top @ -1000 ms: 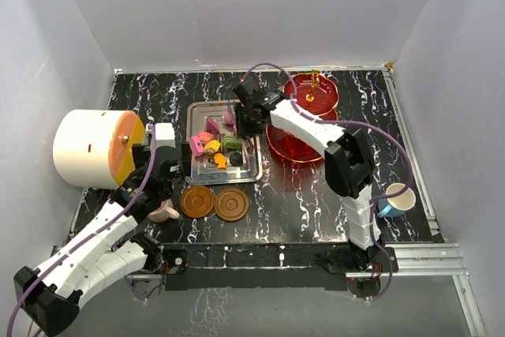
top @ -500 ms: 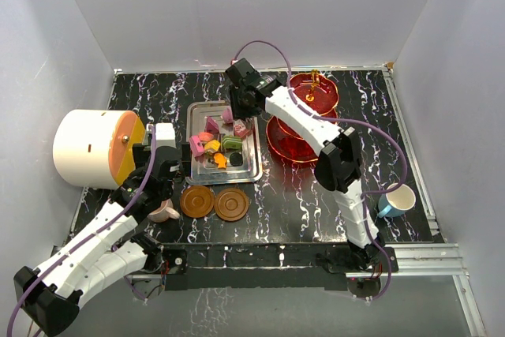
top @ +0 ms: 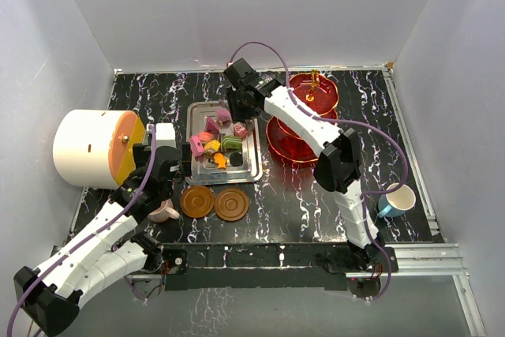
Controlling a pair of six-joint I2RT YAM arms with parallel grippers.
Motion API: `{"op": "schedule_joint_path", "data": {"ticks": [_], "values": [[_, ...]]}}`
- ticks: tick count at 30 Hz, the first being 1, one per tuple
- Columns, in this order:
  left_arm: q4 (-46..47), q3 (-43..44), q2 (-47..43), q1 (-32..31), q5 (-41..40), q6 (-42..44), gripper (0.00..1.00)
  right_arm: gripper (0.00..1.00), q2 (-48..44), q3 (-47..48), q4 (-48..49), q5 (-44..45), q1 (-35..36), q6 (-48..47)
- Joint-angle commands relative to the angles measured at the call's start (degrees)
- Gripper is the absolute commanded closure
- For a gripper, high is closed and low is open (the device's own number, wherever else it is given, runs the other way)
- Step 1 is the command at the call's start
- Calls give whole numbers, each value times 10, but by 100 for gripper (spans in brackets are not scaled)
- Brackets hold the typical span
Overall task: Serve the afternoon tea
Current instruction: Adjust the dessert on the tray.
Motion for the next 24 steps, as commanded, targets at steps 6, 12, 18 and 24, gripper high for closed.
{"op": "schedule_joint_path", "data": {"ticks": [6, 12, 18, 24], "values": [[5, 5, -6, 3, -8, 2, 1, 60, -22, 2, 18, 5, 18, -9], [6, 4, -7, 3, -6, 2, 1, 56, -16, -11, 15, -2, 18, -2], [8, 4, -4, 3, -4, 4, 1, 56, -1, -5, 4, 11, 20, -25], [8, 3, -5, 3, -4, 4, 1, 56, 29, 21, -10, 0, 20, -32]]}}
